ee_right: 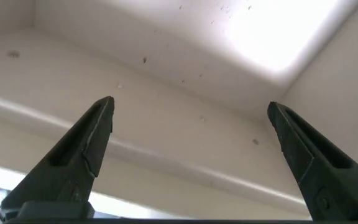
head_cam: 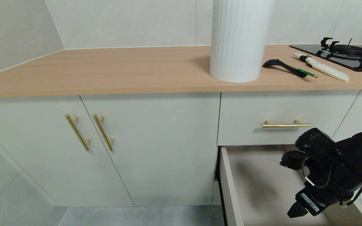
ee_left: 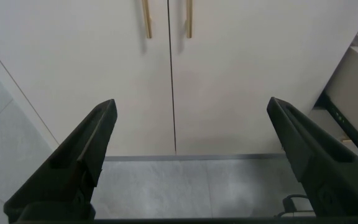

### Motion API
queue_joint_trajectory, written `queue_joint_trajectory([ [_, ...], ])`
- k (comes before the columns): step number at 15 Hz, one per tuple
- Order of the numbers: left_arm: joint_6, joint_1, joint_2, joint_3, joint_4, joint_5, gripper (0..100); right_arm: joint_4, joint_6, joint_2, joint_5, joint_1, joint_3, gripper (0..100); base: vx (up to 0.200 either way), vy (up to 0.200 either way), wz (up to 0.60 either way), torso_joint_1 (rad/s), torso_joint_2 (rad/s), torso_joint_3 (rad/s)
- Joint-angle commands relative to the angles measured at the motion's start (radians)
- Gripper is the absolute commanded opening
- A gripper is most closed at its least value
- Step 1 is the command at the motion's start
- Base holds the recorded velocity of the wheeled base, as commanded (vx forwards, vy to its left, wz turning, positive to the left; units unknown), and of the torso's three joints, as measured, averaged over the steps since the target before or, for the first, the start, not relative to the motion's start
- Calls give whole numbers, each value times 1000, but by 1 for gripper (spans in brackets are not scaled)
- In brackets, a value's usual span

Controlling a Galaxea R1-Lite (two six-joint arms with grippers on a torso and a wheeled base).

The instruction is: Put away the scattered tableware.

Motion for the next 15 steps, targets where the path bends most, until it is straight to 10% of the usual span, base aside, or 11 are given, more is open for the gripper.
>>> queue_joint_trajectory([
  [1,0,-1,0,0,0,0,100,-5,2,0,-1,1,-1,100,0,0,0,0,0,0],
  [15,0,1,0,0,0,0,100,-212,125,-247,-10,-41,-18,100,0,0,0,1,-4,-2],
])
